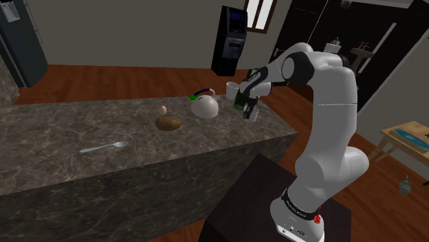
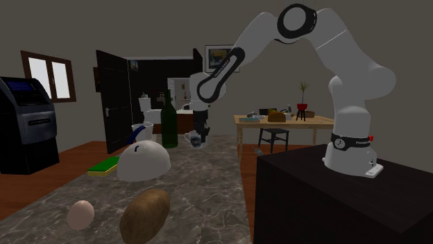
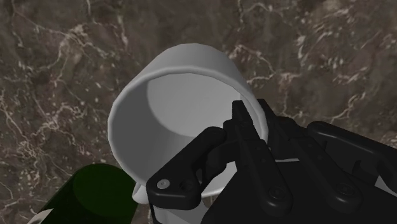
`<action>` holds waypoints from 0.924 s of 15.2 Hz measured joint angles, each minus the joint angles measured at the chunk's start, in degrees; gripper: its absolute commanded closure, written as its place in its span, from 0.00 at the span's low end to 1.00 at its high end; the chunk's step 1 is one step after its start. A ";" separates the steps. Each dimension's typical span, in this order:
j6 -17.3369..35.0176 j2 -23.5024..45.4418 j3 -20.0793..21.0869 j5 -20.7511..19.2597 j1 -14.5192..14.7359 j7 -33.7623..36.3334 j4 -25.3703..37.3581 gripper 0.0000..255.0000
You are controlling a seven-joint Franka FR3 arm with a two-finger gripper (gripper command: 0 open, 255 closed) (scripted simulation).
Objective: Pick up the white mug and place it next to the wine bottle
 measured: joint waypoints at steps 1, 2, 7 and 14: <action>0.00 0.00 0.00 0.00 0.00 0.00 0.00 0.00; 0.00 0.00 0.00 0.00 0.00 0.00 0.01 0.00; -0.57 -0.73 -0.10 -0.13 0.16 0.09 -0.17 0.00; -5.24 -4.80 -0.58 -0.87 0.96 0.54 0.49 0.00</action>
